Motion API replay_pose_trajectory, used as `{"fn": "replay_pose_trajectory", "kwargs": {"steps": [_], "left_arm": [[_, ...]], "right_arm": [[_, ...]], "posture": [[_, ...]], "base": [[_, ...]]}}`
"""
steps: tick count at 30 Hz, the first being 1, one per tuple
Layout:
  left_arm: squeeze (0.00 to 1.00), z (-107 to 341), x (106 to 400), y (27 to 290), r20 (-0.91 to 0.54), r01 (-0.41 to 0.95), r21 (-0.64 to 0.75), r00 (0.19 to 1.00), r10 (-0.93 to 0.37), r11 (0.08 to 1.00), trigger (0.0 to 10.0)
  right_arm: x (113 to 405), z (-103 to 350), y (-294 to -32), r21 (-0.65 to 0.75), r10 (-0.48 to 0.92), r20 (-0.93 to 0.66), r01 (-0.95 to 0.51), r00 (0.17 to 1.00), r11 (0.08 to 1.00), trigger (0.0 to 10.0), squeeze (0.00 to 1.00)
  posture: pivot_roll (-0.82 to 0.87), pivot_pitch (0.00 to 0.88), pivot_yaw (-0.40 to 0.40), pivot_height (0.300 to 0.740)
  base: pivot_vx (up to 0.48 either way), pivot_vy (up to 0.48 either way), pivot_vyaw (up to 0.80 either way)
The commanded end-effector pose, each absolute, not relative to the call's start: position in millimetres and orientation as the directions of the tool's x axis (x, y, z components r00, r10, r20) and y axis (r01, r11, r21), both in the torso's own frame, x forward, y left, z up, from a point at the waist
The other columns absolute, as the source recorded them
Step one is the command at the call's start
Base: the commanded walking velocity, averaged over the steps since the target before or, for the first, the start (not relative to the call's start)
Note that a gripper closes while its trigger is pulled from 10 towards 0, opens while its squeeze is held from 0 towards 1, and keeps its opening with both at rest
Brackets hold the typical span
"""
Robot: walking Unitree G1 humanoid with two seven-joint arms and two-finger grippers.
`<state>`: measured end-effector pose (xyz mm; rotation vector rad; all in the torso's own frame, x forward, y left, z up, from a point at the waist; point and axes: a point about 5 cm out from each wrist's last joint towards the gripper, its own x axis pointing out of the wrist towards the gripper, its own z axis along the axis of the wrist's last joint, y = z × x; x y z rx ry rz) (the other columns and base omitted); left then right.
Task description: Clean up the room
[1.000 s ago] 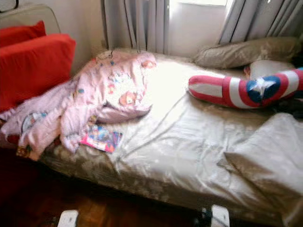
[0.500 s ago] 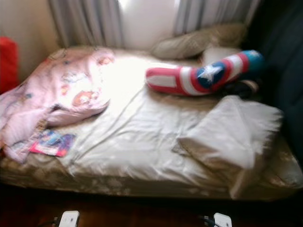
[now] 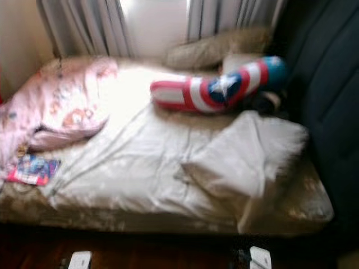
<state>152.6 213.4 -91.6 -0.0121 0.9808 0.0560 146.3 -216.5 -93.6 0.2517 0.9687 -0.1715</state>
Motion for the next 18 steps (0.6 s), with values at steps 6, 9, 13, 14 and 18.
{"fn": "replay_pose_trajectory", "kwargs": {"steps": [6,9,13,14,18], "left_arm": [[0.00,-93.8,150.1,207.9,-0.839,-0.034,0.010,0.543,0.027,0.999,10.0],[0.00,-93.8,149.8,207.7,-0.835,-0.049,0.002,0.549,0.029,0.999,10.0],[0.00,-93.6,150.1,207.5,-0.834,-0.052,0.000,0.552,0.028,0.999,10.0],[0.00,-93.6,150.2,207.6,-0.834,-0.052,0.000,0.551,0.029,0.999,10.0],[0.00,-93.0,151.5,207.6,-0.830,-0.060,-0.003,0.557,0.031,0.998,10.0]], "right_arm": [[142.1,-93.5,-224.4,0.119,-0.054,-0.833,0.273,0.551,0.955,10.0,0.00],[141.4,-93.7,-224.7,0.117,-0.055,-0.834,0.274,0.549,0.955,10.0,0.00],[141.4,-93.6,-224.9,0.116,-0.056,-0.834,0.274,0.548,0.955,10.0,0.00],[141.6,-93.6,-224.9,0.115,-0.056,-0.834,0.273,0.548,0.955,10.0,0.00],[143.0,-92.9,-225.5,0.117,-0.057,-0.832,0.274,0.553,0.955,10.0,0.00]], "posture": [[-0.02,0.000,-0.022,0.740],[-0.02,0.000,-0.022,0.740],[-0.03,0.000,-0.024,0.740],[-0.03,0.000,-0.024,0.740],[-0.02,0.000,-0.032,0.740]], "base": [[0.000,-0.224,0.00],[0.000,0.000,0.00],[0.000,0.000,0.00],[0.000,0.000,0.00],[0.000,0.000,0.00]]}}
